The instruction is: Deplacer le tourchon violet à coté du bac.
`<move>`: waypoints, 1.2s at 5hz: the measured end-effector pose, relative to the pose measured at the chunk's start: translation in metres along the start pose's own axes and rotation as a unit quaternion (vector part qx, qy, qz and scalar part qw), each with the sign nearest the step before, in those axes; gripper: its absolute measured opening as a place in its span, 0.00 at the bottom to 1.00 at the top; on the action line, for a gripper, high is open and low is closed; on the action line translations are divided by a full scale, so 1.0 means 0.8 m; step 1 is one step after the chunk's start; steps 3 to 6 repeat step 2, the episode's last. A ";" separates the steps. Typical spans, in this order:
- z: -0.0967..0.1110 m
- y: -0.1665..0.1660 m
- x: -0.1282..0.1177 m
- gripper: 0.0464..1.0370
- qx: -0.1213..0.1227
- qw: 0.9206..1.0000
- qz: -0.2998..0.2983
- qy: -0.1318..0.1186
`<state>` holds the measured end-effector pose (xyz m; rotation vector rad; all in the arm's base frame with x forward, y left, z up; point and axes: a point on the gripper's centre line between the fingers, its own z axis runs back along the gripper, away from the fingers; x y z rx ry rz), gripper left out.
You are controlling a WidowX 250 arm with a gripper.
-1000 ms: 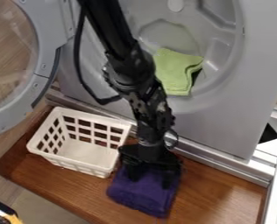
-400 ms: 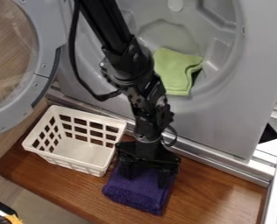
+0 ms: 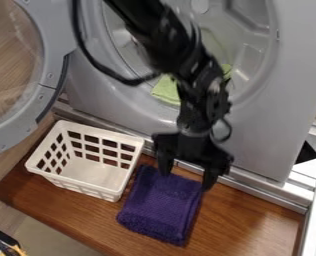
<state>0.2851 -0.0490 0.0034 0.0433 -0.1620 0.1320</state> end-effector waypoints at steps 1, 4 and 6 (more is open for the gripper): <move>0.042 0.000 -0.005 0.96 -0.004 0.999 0.002 -0.031; 0.045 0.000 -0.004 0.96 -0.005 0.999 0.003 -0.034; 0.045 0.000 -0.004 0.96 -0.005 0.999 0.003 -0.034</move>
